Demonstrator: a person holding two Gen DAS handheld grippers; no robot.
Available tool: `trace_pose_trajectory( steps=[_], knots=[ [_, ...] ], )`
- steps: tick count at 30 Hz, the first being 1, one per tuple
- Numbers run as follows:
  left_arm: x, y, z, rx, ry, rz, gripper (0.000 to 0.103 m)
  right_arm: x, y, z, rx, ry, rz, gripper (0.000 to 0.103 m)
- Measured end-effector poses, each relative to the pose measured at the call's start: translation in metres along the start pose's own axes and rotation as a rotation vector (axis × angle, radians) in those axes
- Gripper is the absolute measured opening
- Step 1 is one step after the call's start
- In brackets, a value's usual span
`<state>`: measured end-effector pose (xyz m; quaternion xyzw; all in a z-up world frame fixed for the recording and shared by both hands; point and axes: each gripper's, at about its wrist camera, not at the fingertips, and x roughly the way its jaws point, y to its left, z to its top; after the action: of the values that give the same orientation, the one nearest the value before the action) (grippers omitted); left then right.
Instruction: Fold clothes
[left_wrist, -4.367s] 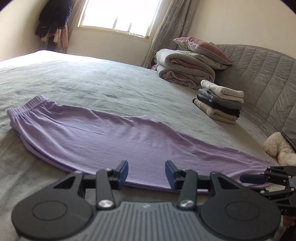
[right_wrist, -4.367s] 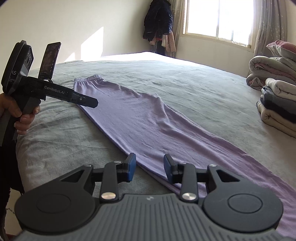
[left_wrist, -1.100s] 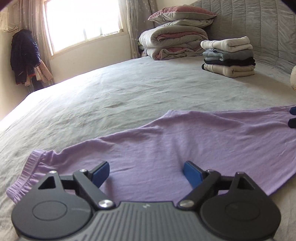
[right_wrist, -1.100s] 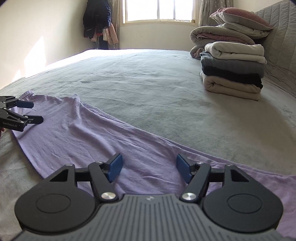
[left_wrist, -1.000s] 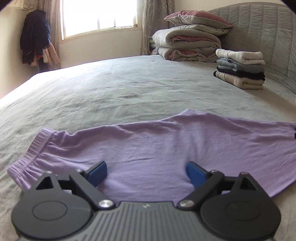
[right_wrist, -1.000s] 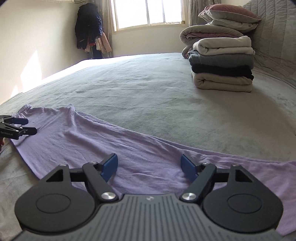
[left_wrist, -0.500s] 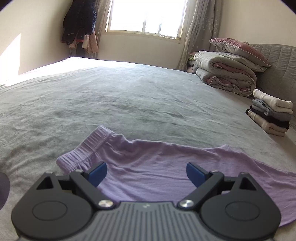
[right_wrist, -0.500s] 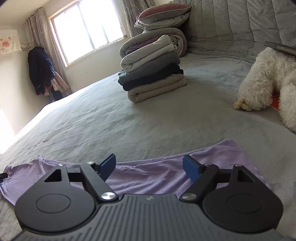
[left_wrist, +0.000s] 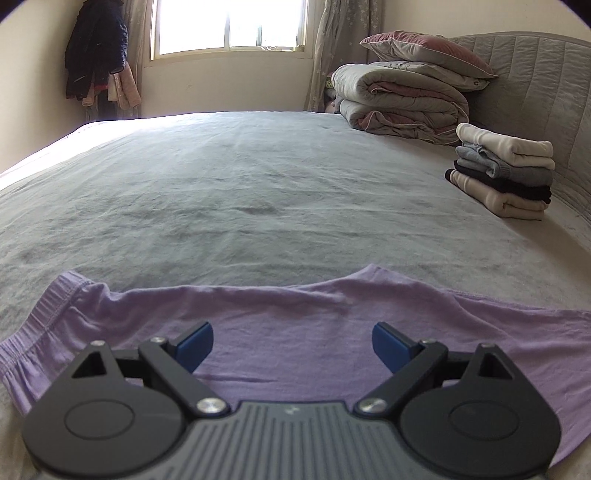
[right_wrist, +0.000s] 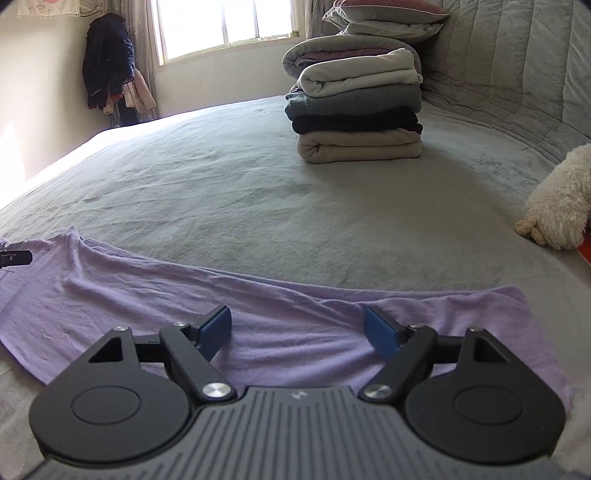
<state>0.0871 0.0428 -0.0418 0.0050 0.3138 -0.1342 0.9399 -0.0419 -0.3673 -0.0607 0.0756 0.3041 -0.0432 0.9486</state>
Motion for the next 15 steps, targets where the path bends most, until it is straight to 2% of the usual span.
trace_pose_trajectory(
  steps=[3,7,8,9,10,11,12,14,15],
  knots=[
    [0.003,-0.005,0.008,-0.008,0.013,-0.035,0.093,-0.004,0.001,0.006,0.004,0.015,-0.018,0.082],
    [0.013,-0.016,0.019,0.052,0.017,-0.042,0.091,-0.007,0.013,0.023,0.037,0.011,0.063,0.082],
    [0.014,-0.016,0.018,0.05,0.008,-0.064,0.088,-0.007,0.018,0.028,0.041,0.005,0.09,0.078],
    [0.015,-0.016,0.016,0.046,-0.003,-0.092,0.086,-0.006,0.025,0.033,0.032,0.004,0.124,0.067],
    [0.016,-0.016,0.014,0.042,-0.014,-0.119,0.08,-0.004,0.031,0.037,0.021,0.009,0.155,0.061],
    [0.017,-0.014,0.01,0.037,-0.03,-0.155,0.072,0.0,0.041,0.042,0.005,0.021,0.2,0.048],
    [0.02,-0.013,0.008,0.033,-0.027,-0.174,0.069,0.004,0.051,0.047,-0.011,0.033,0.244,0.037],
    [0.027,-0.011,0.005,0.023,-0.001,-0.189,0.062,0.015,0.072,0.055,-0.044,0.051,0.34,0.028],
    [0.029,-0.01,0.004,0.021,0.001,-0.193,0.062,0.021,0.081,0.058,-0.06,0.058,0.381,0.026]
  ],
)
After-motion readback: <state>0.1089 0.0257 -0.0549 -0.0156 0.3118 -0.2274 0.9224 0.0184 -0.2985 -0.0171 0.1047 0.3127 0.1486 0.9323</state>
